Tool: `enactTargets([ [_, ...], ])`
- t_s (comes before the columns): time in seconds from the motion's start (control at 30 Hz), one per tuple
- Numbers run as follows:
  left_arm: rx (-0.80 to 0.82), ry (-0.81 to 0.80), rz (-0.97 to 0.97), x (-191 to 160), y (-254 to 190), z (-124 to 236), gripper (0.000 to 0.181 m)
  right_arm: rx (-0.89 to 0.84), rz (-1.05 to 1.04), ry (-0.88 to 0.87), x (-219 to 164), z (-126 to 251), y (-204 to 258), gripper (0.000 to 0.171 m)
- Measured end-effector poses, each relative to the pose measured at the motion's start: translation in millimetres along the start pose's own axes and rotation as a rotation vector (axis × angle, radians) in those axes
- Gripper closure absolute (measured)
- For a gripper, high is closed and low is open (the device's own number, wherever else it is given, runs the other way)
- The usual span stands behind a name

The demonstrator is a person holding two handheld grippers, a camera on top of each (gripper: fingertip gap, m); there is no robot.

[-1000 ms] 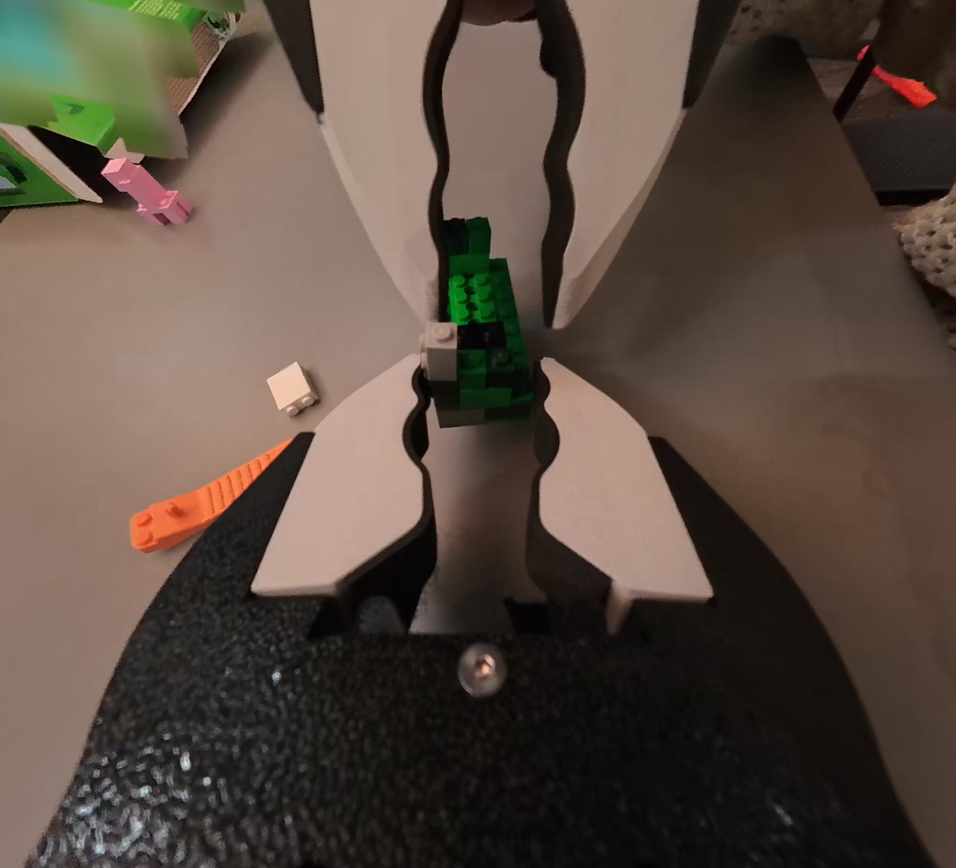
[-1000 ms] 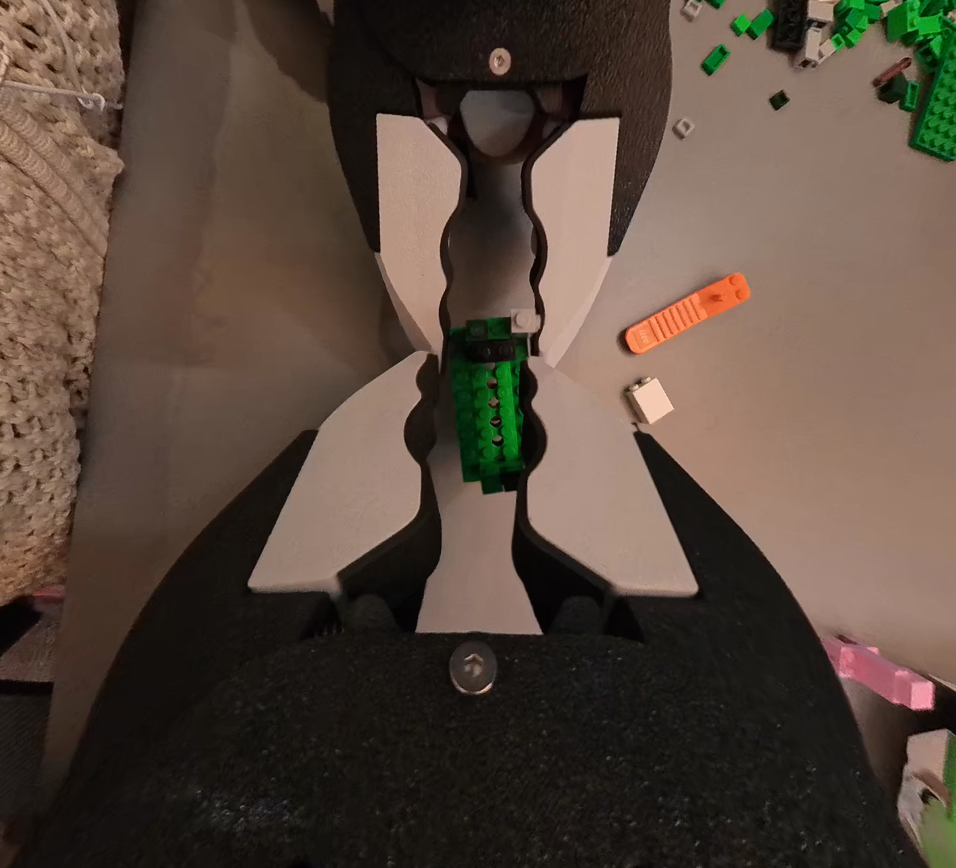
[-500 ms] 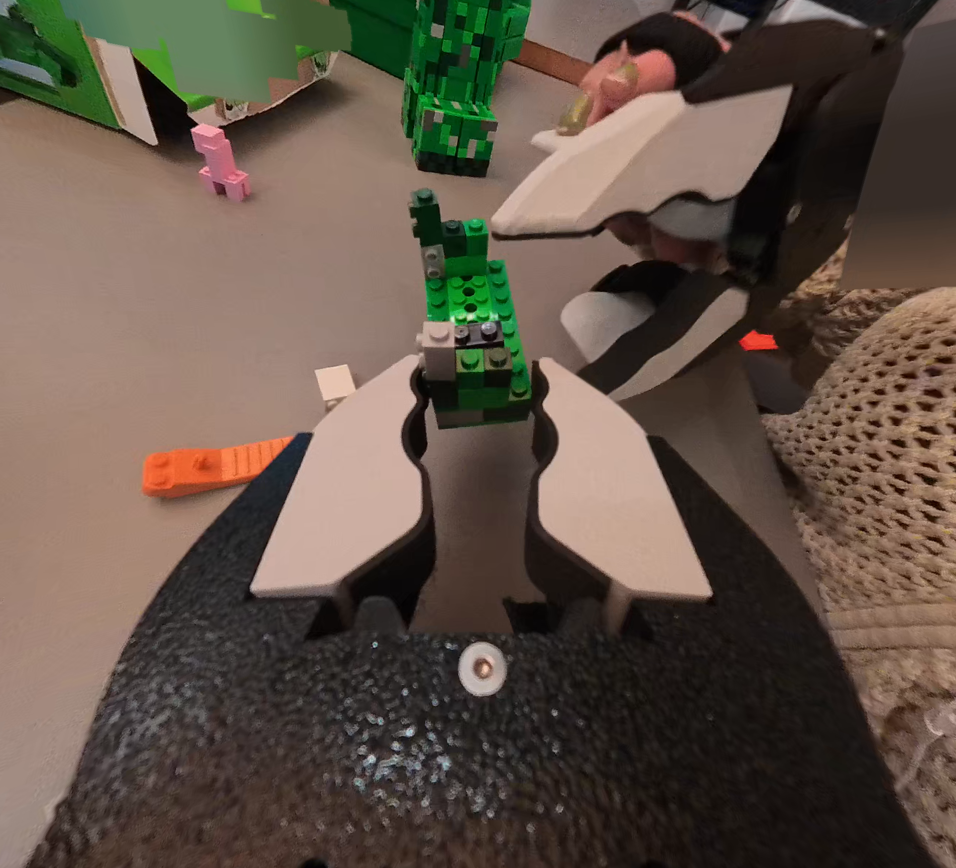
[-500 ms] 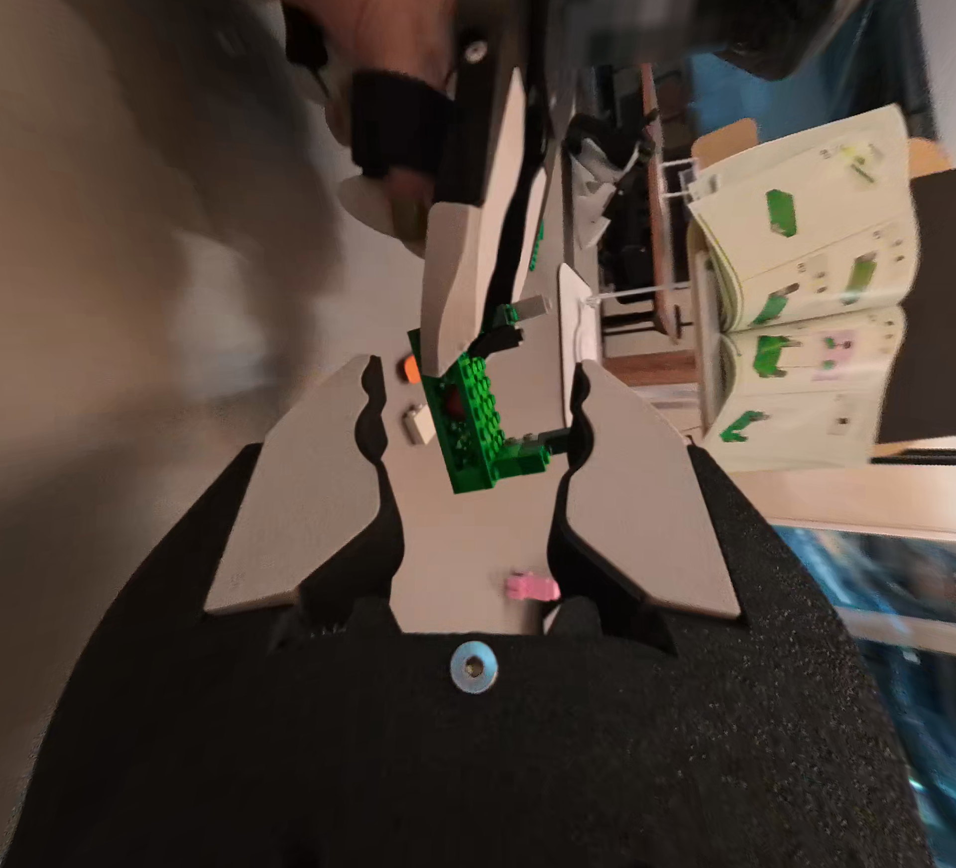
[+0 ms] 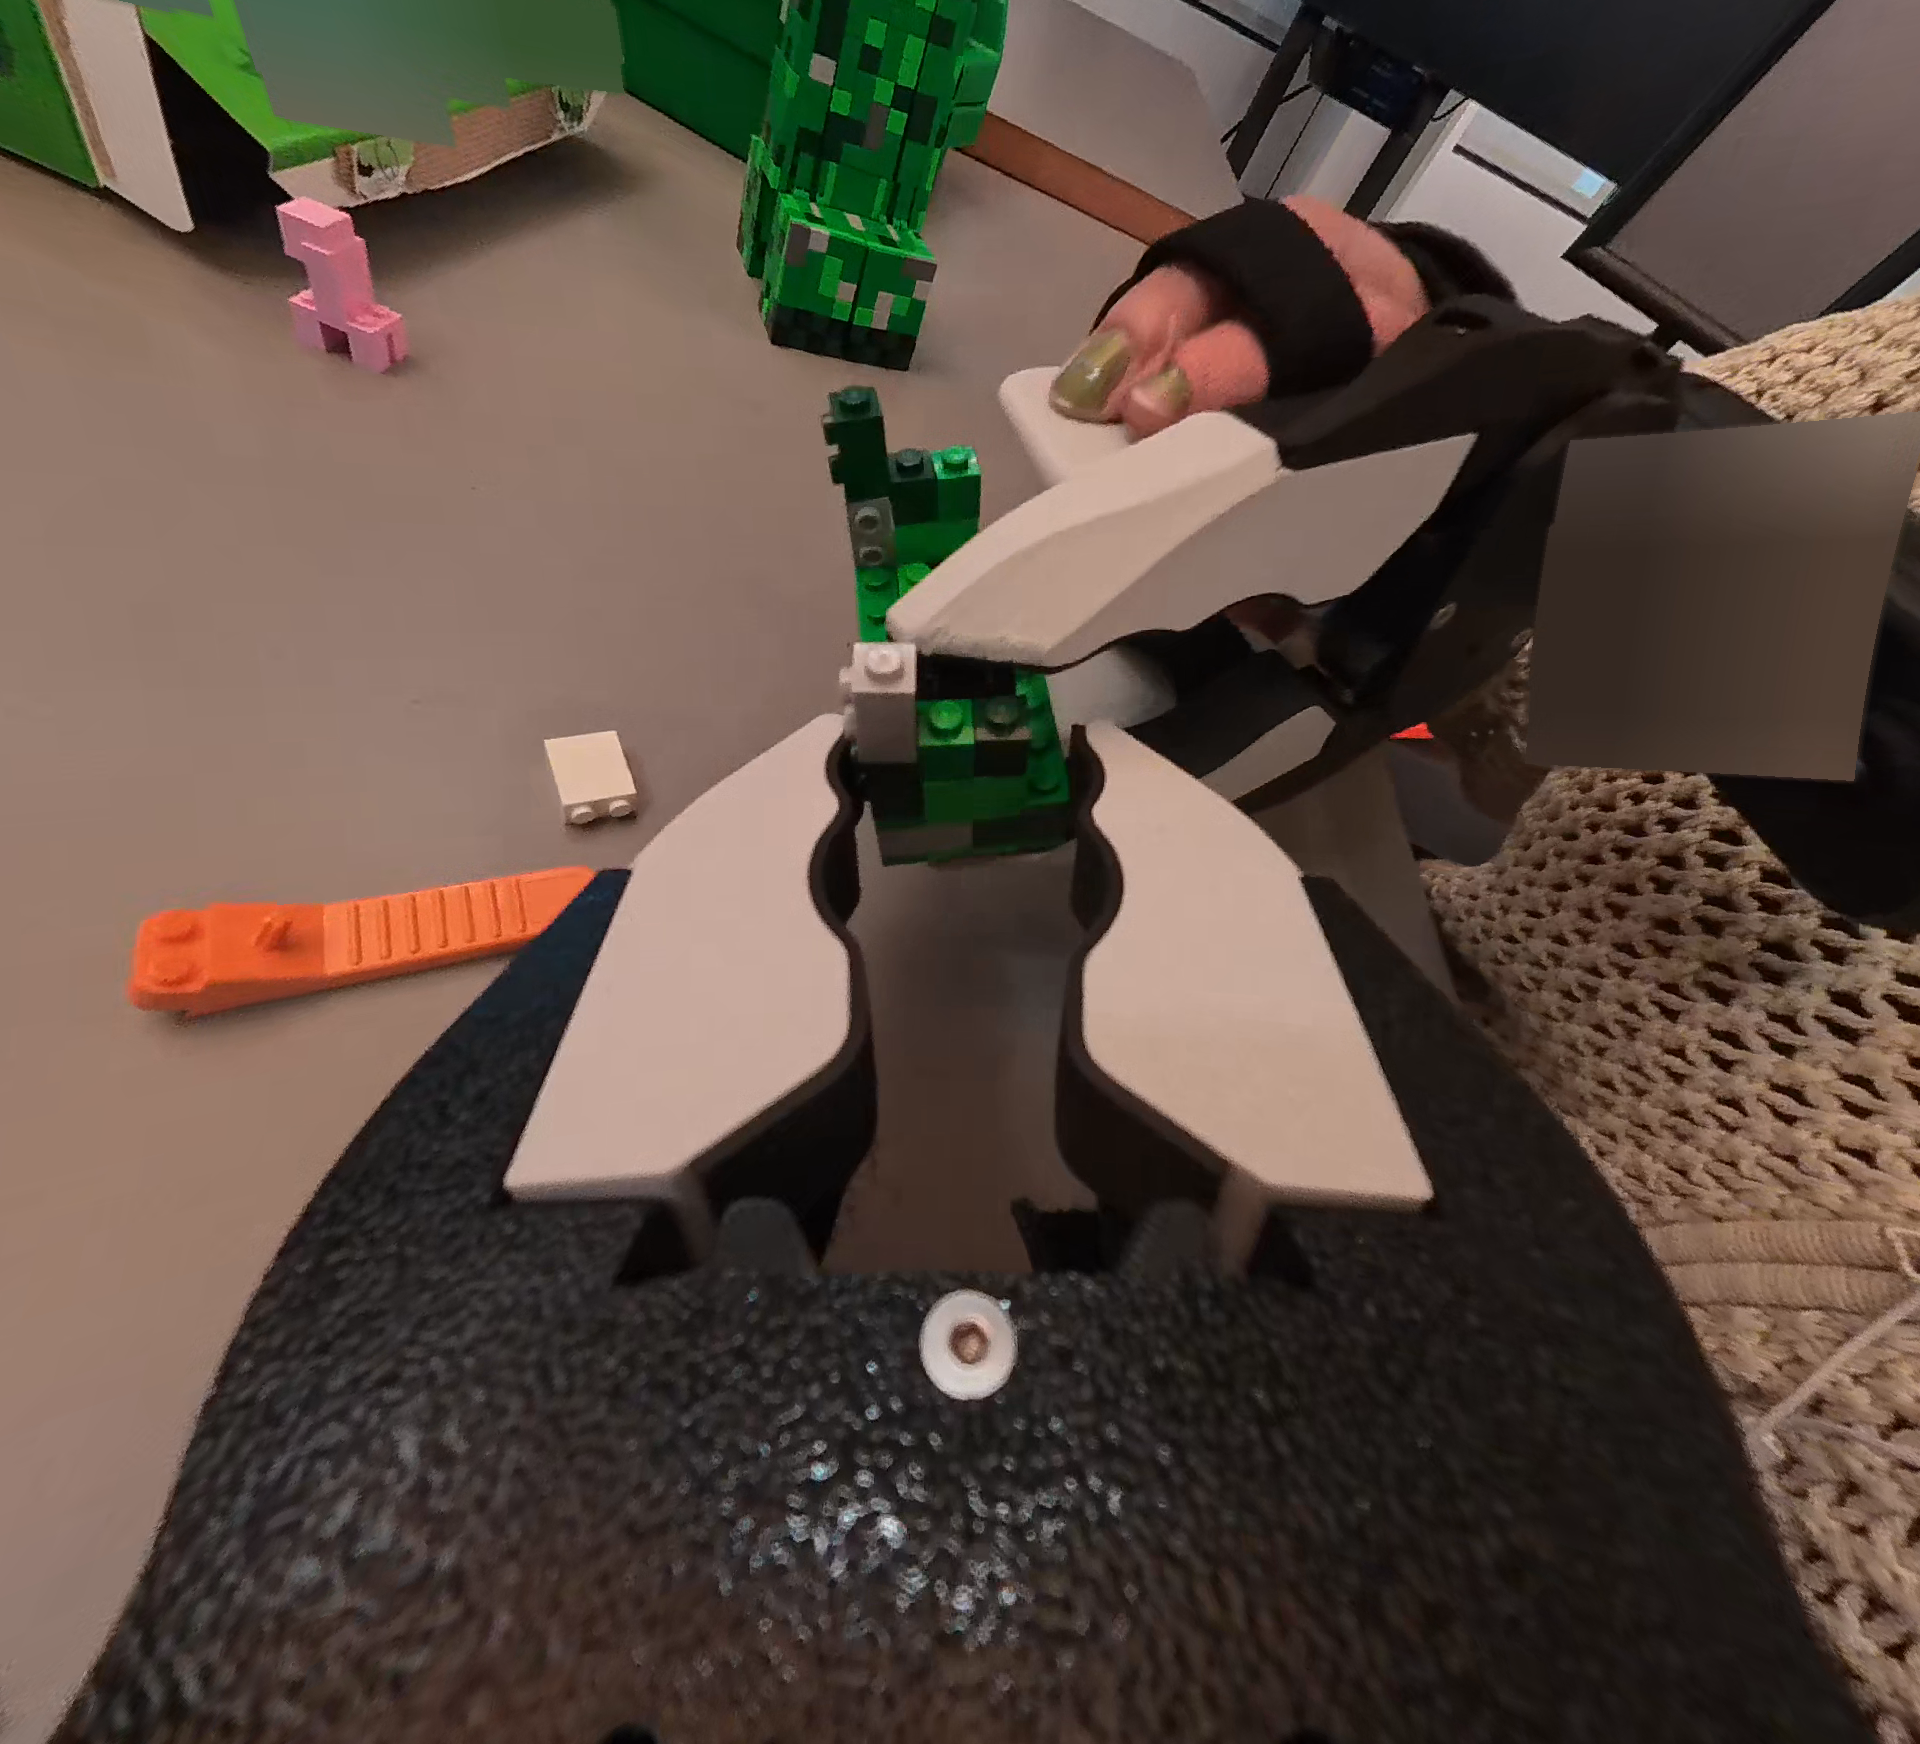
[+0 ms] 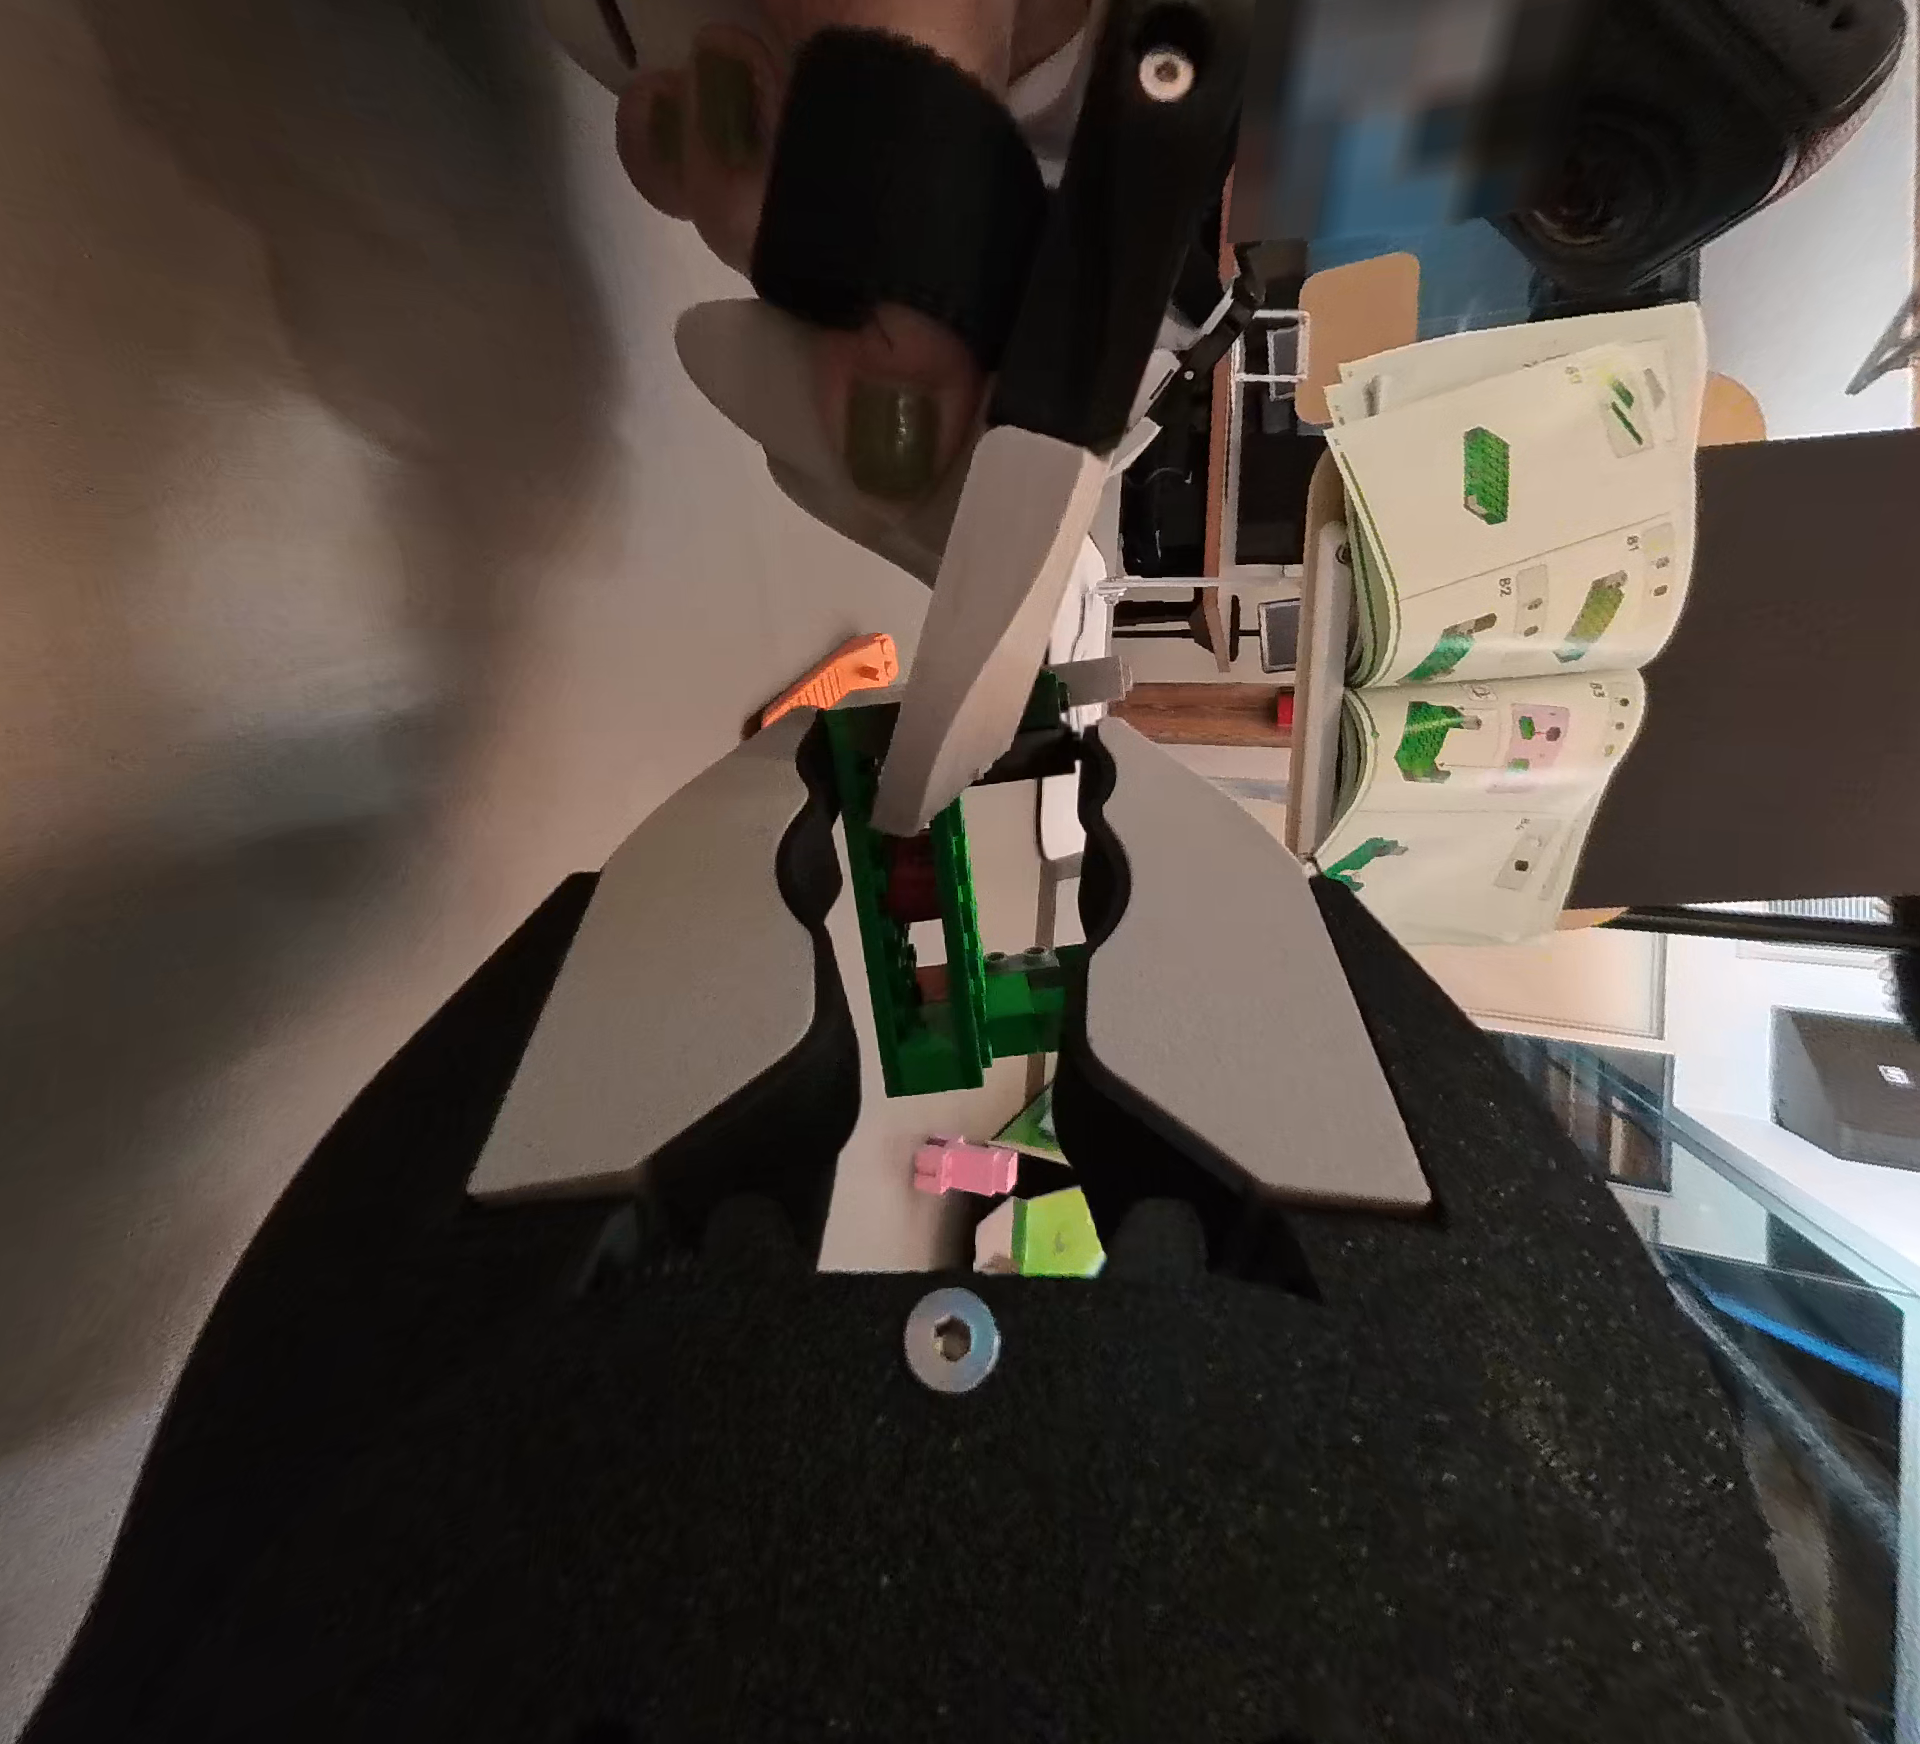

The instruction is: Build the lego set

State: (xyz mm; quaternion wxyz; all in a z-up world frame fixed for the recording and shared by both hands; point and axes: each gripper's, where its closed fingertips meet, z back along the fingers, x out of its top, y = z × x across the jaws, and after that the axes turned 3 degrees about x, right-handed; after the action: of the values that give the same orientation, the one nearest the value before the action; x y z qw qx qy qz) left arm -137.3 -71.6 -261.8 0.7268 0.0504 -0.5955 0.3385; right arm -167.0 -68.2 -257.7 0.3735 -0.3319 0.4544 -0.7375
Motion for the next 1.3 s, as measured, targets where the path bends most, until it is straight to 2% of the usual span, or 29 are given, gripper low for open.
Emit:
enactTargets([
  [0.5, -0.011, 0.021, 0.021, -6.4, -0.3, -2.3, 0.143, 0.006, 0.040, 0.002, -1.5, 0.1, 6.9, 0.130],
  [0.8, -0.011, -0.006, 0.042, -4.0, 1.8, -2.2, 0.143, -0.043, -0.071, -0.046, -1.8, -1.9, 6.1, 0.130],
  [0.93, 0.037, 0.028, 0.005, -6.8, 6.4, -0.6, 0.130, -0.079, -0.053, -0.035, -5.4, -0.3, 2.7, 0.130],
  [1.07, 0.028, 0.023, -0.016, -5.6, 3.1, 0.3, 0.141, -0.088, -0.007, -0.031, -4.6, -0.2, 4.4, 0.130],
  [1.23, 0.041, 0.068, -0.056, -12.5, 1.0, -4.2, 0.137, -0.052, 0.005, -0.027, -4.2, -1.3, 9.4, 0.130],
  [1.3, 0.053, 0.072, -0.059, -14.1, 3.1, -4.8, 0.142, -0.048, 0.010, -0.028, -3.8, -1.4, 10.9, 0.130],
])
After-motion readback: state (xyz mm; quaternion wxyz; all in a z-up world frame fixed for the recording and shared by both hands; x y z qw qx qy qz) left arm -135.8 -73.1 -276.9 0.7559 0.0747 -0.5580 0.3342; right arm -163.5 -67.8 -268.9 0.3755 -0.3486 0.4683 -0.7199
